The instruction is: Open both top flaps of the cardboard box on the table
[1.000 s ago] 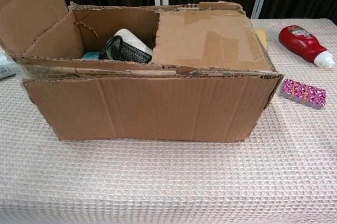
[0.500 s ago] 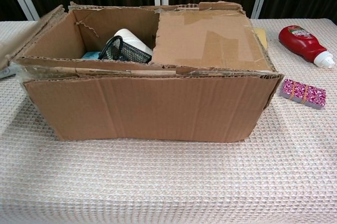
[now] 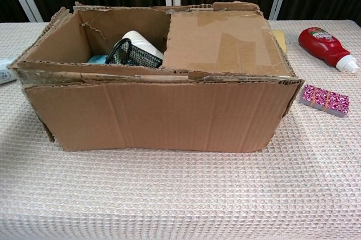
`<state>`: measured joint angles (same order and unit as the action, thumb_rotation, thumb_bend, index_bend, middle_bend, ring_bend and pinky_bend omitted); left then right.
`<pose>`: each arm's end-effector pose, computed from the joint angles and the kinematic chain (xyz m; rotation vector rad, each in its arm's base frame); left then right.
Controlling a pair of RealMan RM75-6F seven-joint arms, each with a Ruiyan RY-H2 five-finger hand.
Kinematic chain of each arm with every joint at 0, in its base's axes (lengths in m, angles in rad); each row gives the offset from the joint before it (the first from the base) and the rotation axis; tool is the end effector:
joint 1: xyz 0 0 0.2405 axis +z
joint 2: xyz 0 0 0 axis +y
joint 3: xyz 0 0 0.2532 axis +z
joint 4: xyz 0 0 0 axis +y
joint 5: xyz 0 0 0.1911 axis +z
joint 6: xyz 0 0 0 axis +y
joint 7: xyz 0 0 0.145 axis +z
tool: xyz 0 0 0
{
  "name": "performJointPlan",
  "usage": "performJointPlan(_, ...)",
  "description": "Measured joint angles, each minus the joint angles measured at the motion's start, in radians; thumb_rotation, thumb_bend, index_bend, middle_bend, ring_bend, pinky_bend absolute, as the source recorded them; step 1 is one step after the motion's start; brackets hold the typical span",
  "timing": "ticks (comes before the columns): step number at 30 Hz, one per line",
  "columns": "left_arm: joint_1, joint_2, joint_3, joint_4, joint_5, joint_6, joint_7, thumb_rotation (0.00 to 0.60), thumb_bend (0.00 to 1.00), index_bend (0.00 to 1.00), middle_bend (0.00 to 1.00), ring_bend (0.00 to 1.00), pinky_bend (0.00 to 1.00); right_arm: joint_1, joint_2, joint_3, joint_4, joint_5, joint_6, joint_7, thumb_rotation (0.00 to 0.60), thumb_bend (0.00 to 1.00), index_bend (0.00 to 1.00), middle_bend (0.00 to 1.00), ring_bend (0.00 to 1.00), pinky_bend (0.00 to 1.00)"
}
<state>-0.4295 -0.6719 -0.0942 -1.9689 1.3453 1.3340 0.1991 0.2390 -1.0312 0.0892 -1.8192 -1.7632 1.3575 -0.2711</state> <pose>-0.1912 0.2608 0.2650 -1.5795 -0.5794 -0.8353 -0.2039 -0.2114 0.1617 1.7882 -0.5410 0.9992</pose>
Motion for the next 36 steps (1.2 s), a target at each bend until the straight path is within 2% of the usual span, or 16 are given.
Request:
performJointPlan(2, 0.06, -0.068, 0.022, 0.083, 0.032, 0.064, -0.027, 0.0, 0.02, 0.11, 0.15, 0.07, 0.19, 0.055, 0.017, 0.024, -0.044, 0.006, -0.078, -0.03, 0.6, 0.72, 0.0, 0.05, 0.0, 0.0)
performJointPlan(8, 0.191, -0.202, 0.072, 0.264, 0.077, 0.143, -0.167, 0.0, 0.02, 0.11, 0.15, 0.07, 0.19, 0.243, 0.042, 0.114, -0.161, 0.123, -0.345, -0.138, 0.6, 0.88, 0.03, 0.1, 0.0, 0.0)
performJointPlan(14, 0.242, -0.242, 0.086, 0.317, 0.11, 0.188, -0.231, 0.0, 0.02, 0.11, 0.15, 0.07, 0.19, 0.446, 0.004, 0.193, -0.186, 0.378, -0.548, -0.255, 0.6, 0.92, 0.06, 0.11, 0.0, 0.0)
performJointPlan(20, 0.256, -0.24, 0.084, 0.32, 0.112, 0.179, -0.238, 0.0, 0.02, 0.11, 0.15, 0.07, 0.19, 0.653, -0.086, 0.221, -0.15, 0.675, -0.66, -0.355, 0.6, 0.92, 0.08, 0.12, 0.0, 0.0)
performJointPlan(24, 0.26, -0.241, 0.08, 0.325, 0.111, 0.168, -0.25, 0.0, 0.02, 0.11, 0.15, 0.07, 0.19, 0.797, -0.155, 0.212, -0.111, 0.839, -0.692, -0.42, 0.6, 0.92, 0.13, 0.13, 0.0, 0.0)
performJointPlan(27, 0.261, -0.243, 0.078, 0.332, 0.112, 0.158, -0.256, 0.0, 0.02, 0.11, 0.15, 0.07, 0.19, 0.887, -0.202, 0.182, -0.086, 0.931, -0.692, -0.477, 0.6, 0.92, 0.18, 0.14, 0.0, 0.0)
performJointPlan(31, 0.261, -0.244, 0.073, 0.343, 0.111, 0.14, -0.27, 0.0, 0.02, 0.11, 0.16, 0.07, 0.19, 0.963, -0.244, 0.132, -0.066, 1.012, -0.67, -0.522, 0.6, 0.93, 0.26, 0.17, 0.0, 0.0)
performJointPlan(36, 0.263, -0.244, 0.066, 0.357, 0.112, 0.136, -0.296, 0.0, 0.02, 0.11, 0.16, 0.07, 0.19, 1.023, -0.27, 0.075, -0.056, 1.067, -0.612, -0.578, 0.6, 0.93, 0.29, 0.2, 0.0, 0.0)
